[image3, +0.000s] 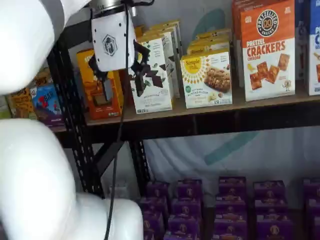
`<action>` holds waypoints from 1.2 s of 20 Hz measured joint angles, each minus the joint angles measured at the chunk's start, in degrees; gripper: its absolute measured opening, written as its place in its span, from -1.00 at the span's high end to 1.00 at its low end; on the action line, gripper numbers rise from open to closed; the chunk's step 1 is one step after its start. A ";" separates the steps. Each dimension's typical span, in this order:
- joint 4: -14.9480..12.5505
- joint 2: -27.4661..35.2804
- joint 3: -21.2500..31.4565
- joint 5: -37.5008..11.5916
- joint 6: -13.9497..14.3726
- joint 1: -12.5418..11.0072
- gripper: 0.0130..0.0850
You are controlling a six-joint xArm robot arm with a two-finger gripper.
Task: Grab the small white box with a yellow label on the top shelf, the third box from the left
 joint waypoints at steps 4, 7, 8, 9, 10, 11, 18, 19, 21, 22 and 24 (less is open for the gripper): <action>3.03 0.01 0.07 0.20 -1.40 -2.73 -1.00; 2.61 0.02 0.17 0.29 -1.37 -2.46 -1.00; 2.23 -0.04 0.30 0.14 -1.35 -2.26 -1.00; 1.88 -0.10 0.44 -0.11 -1.40 -2.17 -1.00; 1.43 -0.17 0.66 -0.54 -1.57 -2.14 -1.00; 0.97 -0.24 0.89 -1.05 -1.78 -2.14 -1.00; -3.15 0.44 3.71 -10.22 -6.51 -5.64 -1.00; -3.79 1.16 3.81 -11.61 -7.42 -6.47 -1.00; -4.70 2.44 3.88 -14.36 -8.99 -8.03 -1.00; -4.81 3.10 3.75 -15.56 -9.81 -8.92 -1.00; -4.73 4.71 3.17 -17.96 -11.59 -10.91 -1.00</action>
